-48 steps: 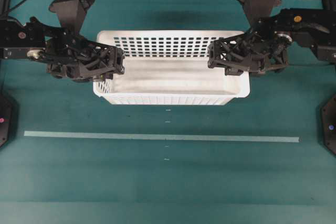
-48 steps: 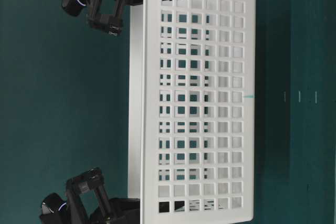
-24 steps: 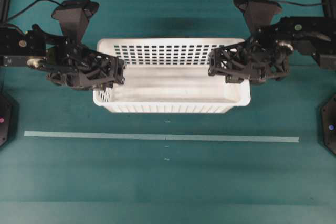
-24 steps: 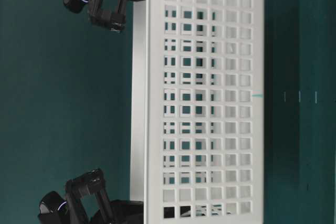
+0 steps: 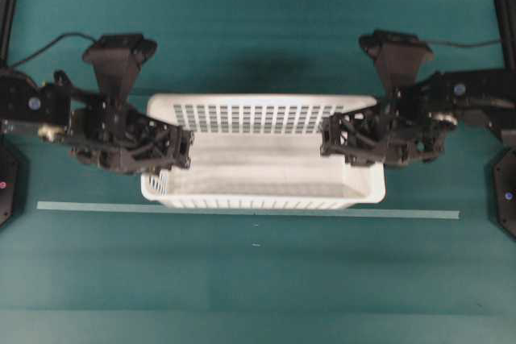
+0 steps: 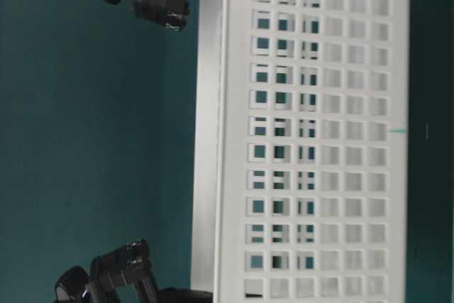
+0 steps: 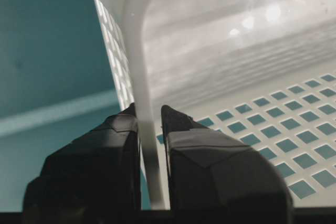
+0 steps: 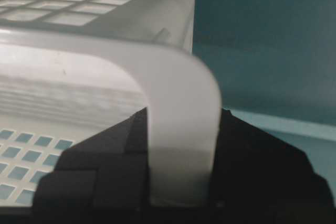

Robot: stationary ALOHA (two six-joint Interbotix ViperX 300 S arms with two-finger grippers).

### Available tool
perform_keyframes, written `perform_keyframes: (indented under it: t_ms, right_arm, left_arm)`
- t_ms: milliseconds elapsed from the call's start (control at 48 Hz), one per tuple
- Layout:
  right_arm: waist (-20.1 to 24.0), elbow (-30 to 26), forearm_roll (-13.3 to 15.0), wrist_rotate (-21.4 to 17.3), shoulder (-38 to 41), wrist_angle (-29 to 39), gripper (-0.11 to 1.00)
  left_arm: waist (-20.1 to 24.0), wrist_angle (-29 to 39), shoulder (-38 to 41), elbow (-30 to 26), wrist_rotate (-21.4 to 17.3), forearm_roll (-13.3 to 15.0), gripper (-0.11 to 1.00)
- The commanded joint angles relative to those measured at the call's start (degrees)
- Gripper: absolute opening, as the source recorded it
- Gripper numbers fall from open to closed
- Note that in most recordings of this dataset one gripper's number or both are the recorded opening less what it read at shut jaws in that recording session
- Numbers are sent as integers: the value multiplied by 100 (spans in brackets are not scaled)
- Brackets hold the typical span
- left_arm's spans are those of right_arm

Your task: Lift the white basket with both hands.

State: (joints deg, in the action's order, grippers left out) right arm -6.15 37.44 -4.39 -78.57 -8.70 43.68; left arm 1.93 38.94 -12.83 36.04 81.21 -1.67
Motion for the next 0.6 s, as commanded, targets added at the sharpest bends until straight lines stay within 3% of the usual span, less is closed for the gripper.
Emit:
perform_keyframes:
  t_ms: [0, 292, 583]
  right_arm:
    - [211, 26, 35, -44, 35, -79, 17]
    - [580, 35, 44, -378, 132, -167, 17]
    - [870, 0, 53, -633, 439, -439, 17]
  left_arm:
    - [-202, -70, -97, -53, 132, -18, 4]
    - [-580, -79, 88, -105, 343, -26, 4]
    - [-624, -123, 290, -79, 396, -18, 4]
